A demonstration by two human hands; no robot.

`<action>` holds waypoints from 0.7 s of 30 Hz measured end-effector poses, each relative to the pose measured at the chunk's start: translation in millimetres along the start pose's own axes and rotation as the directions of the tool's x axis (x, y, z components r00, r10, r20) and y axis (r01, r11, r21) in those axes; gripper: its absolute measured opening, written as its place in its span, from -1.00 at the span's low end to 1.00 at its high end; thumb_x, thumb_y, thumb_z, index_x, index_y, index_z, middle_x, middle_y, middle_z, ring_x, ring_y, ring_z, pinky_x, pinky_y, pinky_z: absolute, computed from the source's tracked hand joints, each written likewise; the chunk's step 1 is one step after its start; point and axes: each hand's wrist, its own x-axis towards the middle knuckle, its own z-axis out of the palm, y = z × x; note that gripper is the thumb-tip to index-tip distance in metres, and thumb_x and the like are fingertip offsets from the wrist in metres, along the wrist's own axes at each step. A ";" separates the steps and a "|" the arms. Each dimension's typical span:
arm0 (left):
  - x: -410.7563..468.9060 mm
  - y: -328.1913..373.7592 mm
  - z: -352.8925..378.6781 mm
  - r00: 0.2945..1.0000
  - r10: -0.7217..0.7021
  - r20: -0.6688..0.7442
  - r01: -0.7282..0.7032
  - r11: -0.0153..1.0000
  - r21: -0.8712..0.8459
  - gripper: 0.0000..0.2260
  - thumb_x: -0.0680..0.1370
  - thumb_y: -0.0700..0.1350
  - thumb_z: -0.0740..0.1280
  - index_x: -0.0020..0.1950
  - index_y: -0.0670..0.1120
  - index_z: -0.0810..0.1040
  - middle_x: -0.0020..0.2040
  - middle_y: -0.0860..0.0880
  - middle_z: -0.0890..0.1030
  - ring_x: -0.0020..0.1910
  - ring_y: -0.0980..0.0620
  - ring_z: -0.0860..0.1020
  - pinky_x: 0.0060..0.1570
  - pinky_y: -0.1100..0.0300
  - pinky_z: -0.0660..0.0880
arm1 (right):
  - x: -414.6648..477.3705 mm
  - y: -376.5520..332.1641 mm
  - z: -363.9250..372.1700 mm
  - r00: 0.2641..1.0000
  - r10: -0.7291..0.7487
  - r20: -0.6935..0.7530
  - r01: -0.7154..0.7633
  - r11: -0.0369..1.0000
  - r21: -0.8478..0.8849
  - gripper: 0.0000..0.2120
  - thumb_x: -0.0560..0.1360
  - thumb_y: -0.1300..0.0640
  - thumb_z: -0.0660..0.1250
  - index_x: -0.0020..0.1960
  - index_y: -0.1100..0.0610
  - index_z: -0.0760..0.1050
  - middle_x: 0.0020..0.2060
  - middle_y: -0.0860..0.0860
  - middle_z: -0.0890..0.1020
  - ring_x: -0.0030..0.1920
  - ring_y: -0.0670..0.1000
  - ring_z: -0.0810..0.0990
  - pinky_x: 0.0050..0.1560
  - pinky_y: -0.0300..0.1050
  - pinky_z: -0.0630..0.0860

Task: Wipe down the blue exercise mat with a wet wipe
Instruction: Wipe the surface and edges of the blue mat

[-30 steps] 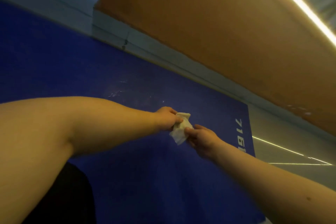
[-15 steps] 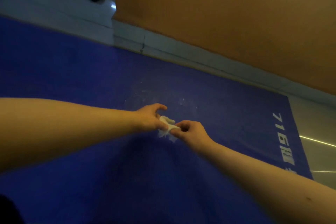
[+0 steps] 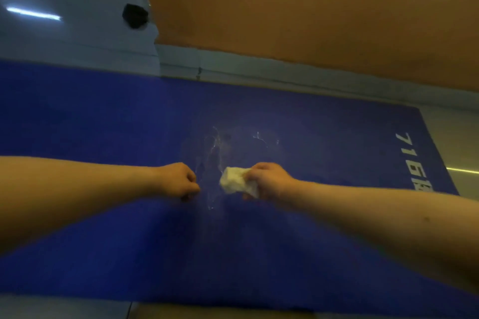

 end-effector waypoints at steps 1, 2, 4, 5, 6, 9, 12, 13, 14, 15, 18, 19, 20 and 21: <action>0.0 -0.5 1.8 1.000 -0.008 0.009 0.007 0.998 0.056 -0.78 0.59 -0.08 0.35 -0.24 -0.08 0.62 -0.25 -0.01 0.67 -0.32 0.12 0.57 -0.29 0.26 0.52 | 6.1 0.4 -17.8 0.992 -0.079 -0.103 0.059 0.980 -0.189 -0.96 0.53 0.26 0.36 -0.10 0.20 0.54 -0.28 0.07 0.58 -0.34 0.01 0.58 -0.39 -0.19 0.52; 0.6 -1.6 3.4 1.000 -0.006 0.014 0.004 0.994 0.112 -0.81 0.60 -0.07 0.34 -0.21 -0.04 0.59 -0.23 0.03 0.64 -0.30 0.14 0.55 -0.30 0.30 0.48 | 12.7 1.2 -35.0 0.960 -0.207 -0.187 0.116 0.906 -0.408 -0.94 0.51 0.23 0.37 -0.13 0.17 0.53 -0.30 0.03 0.55 -0.32 -0.01 0.53 -0.36 -0.18 0.46; 4.4 -1.0 6.7 0.999 0.008 0.031 -0.014 0.974 0.224 -0.92 0.61 -0.06 0.31 -0.05 -0.01 0.57 -0.09 0.04 0.60 -0.16 0.10 0.56 -0.19 0.23 0.53 | 24.5 13.6 -61.5 0.857 -0.443 -0.265 0.166 0.723 -0.671 -0.93 0.49 0.23 0.35 -0.16 0.20 0.51 -0.24 0.00 0.50 -0.22 -0.01 0.44 -0.22 -0.12 0.40; 6.4 0.1 9.3 0.999 0.021 0.045 -0.033 0.959 0.280 -0.91 0.60 -0.05 0.31 0.05 -0.02 0.57 0.00 0.01 0.60 -0.07 0.05 0.58 -0.07 0.15 0.57 | 25.3 24.5 -67.1 0.822 -0.504 -0.266 0.174 0.666 -0.725 -0.97 0.49 0.27 0.34 -0.13 0.22 0.51 -0.15 0.02 0.49 -0.12 0.01 0.42 -0.13 -0.11 0.39; 9.2 1.4 12.4 0.998 0.039 0.054 -0.055 0.940 0.336 -0.85 0.59 -0.04 0.30 0.13 -0.03 0.56 0.09 -0.01 0.58 0.01 0.01 0.57 0.04 0.08 0.58 | 27.3 41.3 -68.7 0.813 -0.530 -0.242 0.169 0.612 -0.773 -0.99 0.49 0.30 0.33 -0.09 0.24 0.51 -0.05 0.05 0.50 -0.02 0.05 0.42 -0.04 -0.11 0.39; 12.9 10.1 22.7 0.989 0.127 0.074 -0.146 0.869 0.472 -0.73 0.58 0.00 0.31 0.27 0.01 0.50 0.24 0.02 0.47 0.12 -0.03 0.53 0.14 0.03 0.53 | 24.2 93.8 -54.1 0.859 -0.510 -0.047 0.239 0.482 -0.843 -0.81 0.52 0.25 0.32 0.08 0.33 0.57 0.24 0.18 0.52 0.25 0.25 0.46 0.24 0.03 0.47; 14.7 15.1 32.0 0.975 0.173 0.140 -0.221 0.826 0.518 -0.67 0.60 0.02 0.29 0.37 0.03 0.46 0.31 0.04 0.40 0.20 -0.02 0.50 0.18 0.04 0.51 | 15.1 116.2 -33.7 0.903 -0.421 0.085 0.258 0.371 -0.892 -0.44 0.65 0.00 0.20 0.58 0.21 0.24 0.63 0.09 0.09 0.62 0.16 0.02 0.61 0.04 0.05; 14.8 16.2 34.2 0.971 0.182 0.154 -0.237 0.819 0.523 -0.66 0.61 0.02 0.29 0.38 0.03 0.45 0.32 0.05 0.39 0.21 -0.02 0.50 0.19 0.05 0.51 | 12.2 116.8 -28.9 0.918 -0.387 0.084 0.229 0.345 -0.910 -0.36 0.68 -0.09 0.13 0.65 0.14 0.03 0.64 0.04 -0.09 0.63 0.13 -0.16 0.62 0.02 -0.10; 15.0 16.1 36.6 0.968 0.186 0.167 -0.247 0.816 0.523 -0.66 0.62 0.02 0.29 0.39 0.03 0.44 0.34 0.05 0.38 0.22 -0.01 0.49 0.20 0.06 0.51 | 10.4 118.4 -26.3 0.925 -0.372 0.073 0.203 0.325 -0.924 -0.31 0.68 -0.18 0.06 0.66 0.08 -0.13 0.63 0.02 -0.21 0.61 0.11 -0.29 0.61 0.04 -0.18; 15.2 16.1 38.0 0.966 0.190 0.177 -0.256 0.814 0.521 -0.65 0.62 0.02 0.28 0.40 0.03 0.44 0.35 0.06 0.37 0.22 0.00 0.49 0.21 0.07 0.50 | 8.0 116.9 -24.6 0.934 -0.352 0.056 0.174 0.311 -0.934 -0.28 0.67 -0.24 0.02 0.65 0.03 -0.22 0.61 0.01 -0.28 0.59 0.11 -0.36 0.60 0.07 -0.23; 16.7 13.5 36.5 0.965 0.195 0.177 -0.260 0.811 0.525 -0.64 0.62 0.02 0.29 0.41 0.03 0.43 0.38 0.06 0.36 0.25 0.00 0.47 0.23 0.07 0.50 | 15.6 112.0 -21.9 0.954 -0.298 0.035 0.129 0.302 -0.945 -0.25 0.64 -0.33 -0.05 0.63 -0.04 -0.30 0.59 0.02 -0.36 0.56 0.14 -0.44 0.58 0.14 -0.29; 17.6 13.0 34.6 0.966 0.197 0.169 -0.257 0.813 0.523 -0.65 0.62 0.02 0.29 0.41 0.03 0.44 0.38 0.06 0.36 0.25 -0.01 0.47 0.23 0.07 0.50 | 19.9 108.8 -20.4 0.958 -0.286 0.019 0.112 0.313 -0.943 -0.26 0.62 -0.36 -0.07 0.63 -0.07 -0.30 0.59 0.04 -0.36 0.56 0.16 -0.45 0.58 0.17 -0.29; 18.6 12.6 32.5 0.967 0.198 0.157 -0.252 0.816 0.520 -0.65 0.62 0.02 0.29 0.40 0.03 0.44 0.37 0.05 0.36 0.24 -0.01 0.47 0.23 0.06 0.50 | 25.8 106.1 -18.4 0.961 -0.277 0.000 0.094 0.326 -0.941 -0.26 0.61 -0.37 -0.09 0.63 -0.10 -0.29 0.59 0.05 -0.37 0.55 0.17 -0.46 0.58 0.19 -0.29; 18.8 12.4 30.2 0.969 0.199 0.146 -0.246 0.819 0.518 -0.65 0.62 0.01 0.29 0.40 0.03 0.45 0.37 0.05 0.37 0.24 -0.01 0.48 0.22 0.07 0.50 | 31.1 102.8 -15.8 0.964 -0.264 -0.018 0.077 0.345 -0.936 -0.27 0.61 -0.39 -0.10 0.63 -0.12 -0.29 0.59 0.05 -0.38 0.55 0.19 -0.47 0.57 0.21 -0.30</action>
